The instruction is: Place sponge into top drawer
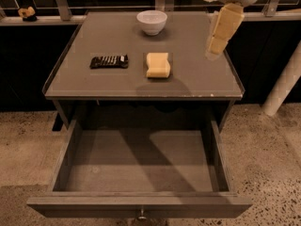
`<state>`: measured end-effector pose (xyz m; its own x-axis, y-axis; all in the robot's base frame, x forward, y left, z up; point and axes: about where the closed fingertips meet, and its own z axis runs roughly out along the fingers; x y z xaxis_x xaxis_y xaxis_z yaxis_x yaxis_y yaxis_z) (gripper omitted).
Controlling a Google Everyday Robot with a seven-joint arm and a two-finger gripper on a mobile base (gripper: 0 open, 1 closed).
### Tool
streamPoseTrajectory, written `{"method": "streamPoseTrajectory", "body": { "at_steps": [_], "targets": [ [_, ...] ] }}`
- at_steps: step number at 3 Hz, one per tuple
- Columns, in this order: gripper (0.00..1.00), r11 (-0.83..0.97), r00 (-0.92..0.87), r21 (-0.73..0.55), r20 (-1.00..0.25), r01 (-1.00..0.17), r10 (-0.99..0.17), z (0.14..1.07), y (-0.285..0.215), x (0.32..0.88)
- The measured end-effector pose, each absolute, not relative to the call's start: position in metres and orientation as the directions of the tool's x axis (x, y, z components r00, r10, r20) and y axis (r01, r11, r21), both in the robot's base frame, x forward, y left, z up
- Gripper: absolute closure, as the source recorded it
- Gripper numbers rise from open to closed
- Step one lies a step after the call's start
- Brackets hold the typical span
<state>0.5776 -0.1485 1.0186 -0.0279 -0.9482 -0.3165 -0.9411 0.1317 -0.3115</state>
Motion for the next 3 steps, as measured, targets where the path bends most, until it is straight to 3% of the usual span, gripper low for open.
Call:
{"method": "streamPoseTrajectory", "body": {
  "at_steps": [1, 3],
  "targets": [
    [0.00, 0.111, -0.001, -0.290, -0.355, -0.951, -0.935, 1.012, -0.140, 0.595],
    [0.00, 0.030, 0.083, -0.182, -0.582, -0.983, -0.809, 0.963, -0.085, 0.667]
  ]
}}
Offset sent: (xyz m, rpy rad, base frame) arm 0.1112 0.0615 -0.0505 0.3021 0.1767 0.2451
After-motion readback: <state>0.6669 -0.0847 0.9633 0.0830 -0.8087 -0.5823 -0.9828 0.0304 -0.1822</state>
